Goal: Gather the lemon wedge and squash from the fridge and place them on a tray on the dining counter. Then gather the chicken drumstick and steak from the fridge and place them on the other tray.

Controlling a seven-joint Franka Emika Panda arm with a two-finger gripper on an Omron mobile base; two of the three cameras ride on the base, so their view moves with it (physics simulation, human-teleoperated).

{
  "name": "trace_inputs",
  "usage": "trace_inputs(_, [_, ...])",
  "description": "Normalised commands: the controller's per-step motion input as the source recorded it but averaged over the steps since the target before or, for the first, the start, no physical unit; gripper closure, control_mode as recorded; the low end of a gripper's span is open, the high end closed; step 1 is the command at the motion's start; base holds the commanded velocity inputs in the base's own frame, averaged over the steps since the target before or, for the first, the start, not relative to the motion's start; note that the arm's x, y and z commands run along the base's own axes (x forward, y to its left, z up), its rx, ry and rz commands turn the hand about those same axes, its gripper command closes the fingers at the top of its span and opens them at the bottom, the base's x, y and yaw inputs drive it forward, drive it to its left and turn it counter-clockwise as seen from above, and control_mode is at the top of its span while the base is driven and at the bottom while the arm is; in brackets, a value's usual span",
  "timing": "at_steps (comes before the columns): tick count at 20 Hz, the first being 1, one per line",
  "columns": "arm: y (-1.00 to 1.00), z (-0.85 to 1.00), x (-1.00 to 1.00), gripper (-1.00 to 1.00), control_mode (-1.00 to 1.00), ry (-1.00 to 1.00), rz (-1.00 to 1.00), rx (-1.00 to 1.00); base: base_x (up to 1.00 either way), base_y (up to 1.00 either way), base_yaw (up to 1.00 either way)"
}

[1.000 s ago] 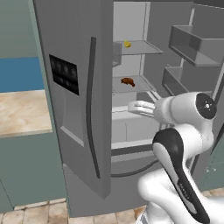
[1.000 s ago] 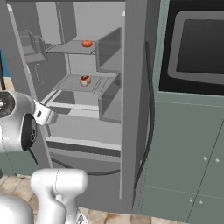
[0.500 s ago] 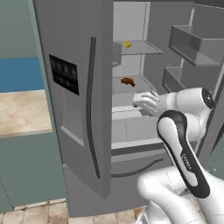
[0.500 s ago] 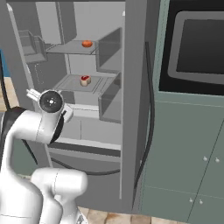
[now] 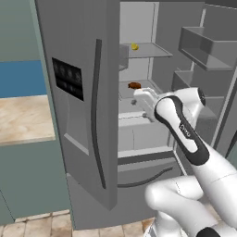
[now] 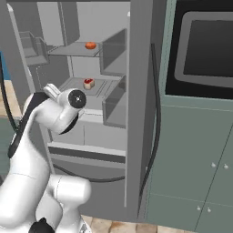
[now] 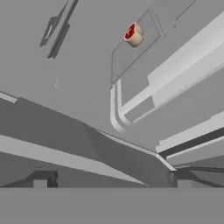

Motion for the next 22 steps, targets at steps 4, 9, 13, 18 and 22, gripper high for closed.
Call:
trace_inputs(4, [0.49, -0.11, 0.66, -1.00, -1.00, 0.14, 0.13, 0.14, 0.00, 0.00, 0.00])
trace_inputs(9, [0.61, -0.23, 0.28, -1.00, -1.00, 0.08, 0.17, 0.11, 0.00, 0.00, 0.00])
trace_inputs(13, [0.75, -0.26, 0.06, -1.00, -1.00, 0.03, 0.18, 0.09, 0.00, 0.00, 0.00])
trace_inputs(18, [0.92, -0.22, -0.21, -1.00, -1.00, 0.00, 0.19, 0.04, 0.00, 0.00, 0.00])
trace_inputs(22, [1.00, -0.02, -0.61, -1.00, -1.00, 0.00, 0.22, 0.00, 0.00, 0.00, 0.00])
